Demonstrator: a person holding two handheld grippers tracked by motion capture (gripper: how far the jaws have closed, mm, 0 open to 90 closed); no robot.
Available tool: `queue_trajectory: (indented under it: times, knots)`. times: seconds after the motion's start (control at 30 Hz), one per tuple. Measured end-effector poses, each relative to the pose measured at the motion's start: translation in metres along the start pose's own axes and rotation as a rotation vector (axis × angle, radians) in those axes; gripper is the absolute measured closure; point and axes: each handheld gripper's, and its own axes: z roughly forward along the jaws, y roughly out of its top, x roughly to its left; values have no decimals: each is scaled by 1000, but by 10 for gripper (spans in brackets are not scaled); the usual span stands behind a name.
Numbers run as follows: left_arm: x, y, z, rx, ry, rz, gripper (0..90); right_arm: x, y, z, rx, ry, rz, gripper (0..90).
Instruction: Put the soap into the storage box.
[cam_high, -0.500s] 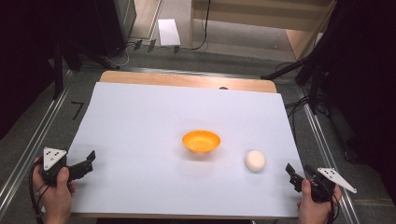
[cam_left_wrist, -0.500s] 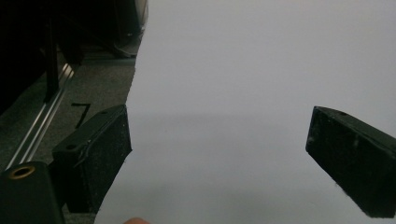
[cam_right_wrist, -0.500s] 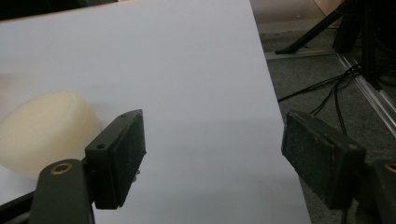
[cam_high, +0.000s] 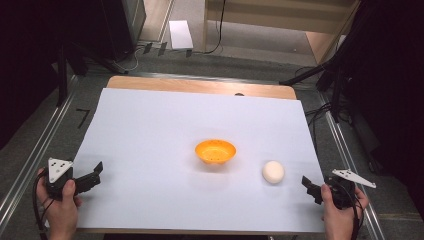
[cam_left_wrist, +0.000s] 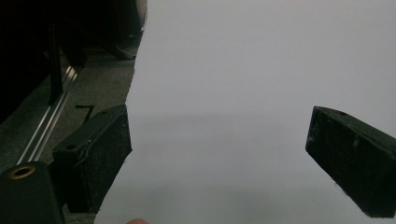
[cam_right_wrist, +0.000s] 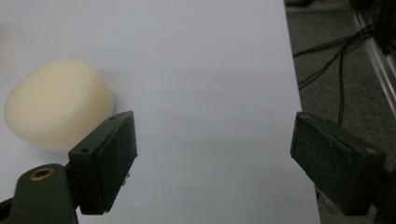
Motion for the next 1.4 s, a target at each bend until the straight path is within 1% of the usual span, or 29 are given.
queue_trajectory:
  times: [0.03,0.07,0.2,0.3,0.37,0.4,0.43,0.5,0.57,0.6,0.63,0.67,0.7,0.73,0.77,0.93,1.0,1.07,1.2,1.23,1.3,1.4]
  knots:
    - [0,0,0,0,0,0,75,0,0,0,0,0,0,151]
    - [0,0,0,1,2,5,75,2,3,1,44,16,-8,151]
    - [-1,0,1,3,4,8,75,6,9,7,118,15,-34,151]
    - [-1,0,0,4,3,11,76,8,14,13,181,24,-50,154]
    - [-2,0,1,5,4,12,79,10,16,18,228,29,-52,157]
    - [-2,0,1,7,5,14,79,12,18,21,257,32,-73,156]
    - [-2,0,1,9,7,15,79,14,20,22,277,23,-91,157]
    - [-2,0,1,9,8,19,79,17,25,24,297,27,-103,157]
    - [-2,0,1,6,9,20,79,19,31,24,301,45,-101,157]
    - [-2,0,1,6,9,20,79,19,31,24,301,45,-101,157]
    - [-3,0,1,8,10,21,79,23,37,25,316,56,-113,156]
    - [-3,0,1,8,9,22,79,26,40,25,327,59,-125,155]
    - [-3,0,1,8,9,23,79,26,40,25,327,59,-125,155]
    - [-3,0,1,9,10,24,79,31,44,28,356,64,-159,152]
    - [-3,0,1,9,13,25,79,33,46,29,372,67,-161,152]
    - [-4,0,1,9,12,31,79,40,53,34,436,88,-200,152]
    - [-4,0,1,8,13,32,80,42,54,36,458,96,-203,151]
    - [-4,0,1,10,15,35,81,45,56,38,480,91,-228,152]
    - [-5,0,2,13,16,43,81,50,60,40,518,104,-240,151]
    - [-5,0,2,13,16,43,82,50,60,40,518,104,-240,151]
    - [-5,0,2,17,18,45,82,51,62,42,537,112,-235,149]
    - [-5,0,2,18,19,44,82,54,65,43,549,106,-244,149]
